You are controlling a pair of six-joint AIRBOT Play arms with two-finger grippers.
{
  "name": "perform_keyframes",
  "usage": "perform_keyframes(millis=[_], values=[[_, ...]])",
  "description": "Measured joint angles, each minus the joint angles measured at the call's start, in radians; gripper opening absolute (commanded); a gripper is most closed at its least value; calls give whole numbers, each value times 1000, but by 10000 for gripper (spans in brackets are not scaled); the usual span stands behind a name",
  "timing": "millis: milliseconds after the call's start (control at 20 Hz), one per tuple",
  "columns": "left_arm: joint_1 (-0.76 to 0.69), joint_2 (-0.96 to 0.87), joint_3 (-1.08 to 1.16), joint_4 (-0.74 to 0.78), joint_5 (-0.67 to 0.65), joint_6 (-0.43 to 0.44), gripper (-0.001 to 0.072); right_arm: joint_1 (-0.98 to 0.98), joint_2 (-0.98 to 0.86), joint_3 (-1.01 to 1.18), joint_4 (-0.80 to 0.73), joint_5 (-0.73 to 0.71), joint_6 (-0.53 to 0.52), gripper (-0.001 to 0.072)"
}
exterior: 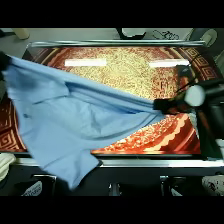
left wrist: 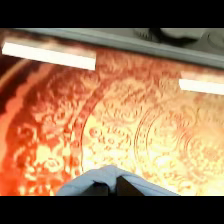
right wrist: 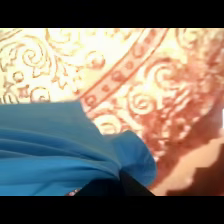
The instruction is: Fold the shirts.
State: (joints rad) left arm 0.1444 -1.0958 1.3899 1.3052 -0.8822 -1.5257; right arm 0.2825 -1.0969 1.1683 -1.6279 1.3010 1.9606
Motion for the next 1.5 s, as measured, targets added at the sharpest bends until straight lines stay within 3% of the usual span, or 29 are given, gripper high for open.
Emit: perform_keyframes(millis=[50, 100, 150, 200, 250, 300, 400, 500, 600, 700, 800, 1000, 1250, 1300, 1350, 1450, 1500], values=[[-16, -69, -32, -7, 29, 6, 24, 0, -53, -66, 30, -100, 35, 27], [-30, -138, -53, -24, 61, 10, 26, 0, -100, -110, 58, -186, 67, 84], [-43, -197, -69, -43, 80, 14, 45, 0, -148, -145, 90, -271, 96, 213], [-54, -249, -80, -68, 93, 17, 121, 0, -184, -168, 117, -342, 114, 348], [-64, -297, -88, -100, 109, 19, 368, 0, -212, -185, 146, -415, 131, 449], [-70, -333, -94, -131, 116, 20, 717, 0, -231, -194, 170, -470, 142, 541], [-70, -375, -85, -161, 93, 22, 720, -12, -247, -182, 196, -527, 143, 570], [-38, -389, -39, -145, 3, 23, 716, -63, -241, -128, 189, -498, 96, 568], [21, -382, 7, -90, -159, 10, 539, -159, -227, -71, 177, -423, 13, 559], [90, -346, -8, -29, -304, -13, 540, -275, -221, -46, 203, -313, -89, 550], [144, -283, -114, 2, -390, -27, 630, -364, -223, -60, 272, -211, -196, 550], [191, -171, -424, -21, -393, -18, 617, -419, -227, -120, 389, -119, -326, 550], [205, -153, -623, -116, -266, 13, 614, -387, -229, -146, 448, -113, -373, 562], [206, -164, -640, -124, -243, 15, 567, -377, -231, -150, 454, -117, -376, 571], [207, -174, -649, -134, -223, 16, 400, -371, -235, -155, 458, -124, -377, 572], [209, -189, -663, -168, -174, 19, 136, -364, -258, -163, 472, -142, -380, 584], [209, -195, -668, -189, -148, 22, 108, -360, -277, -165, 492, -152, -384, 584]])
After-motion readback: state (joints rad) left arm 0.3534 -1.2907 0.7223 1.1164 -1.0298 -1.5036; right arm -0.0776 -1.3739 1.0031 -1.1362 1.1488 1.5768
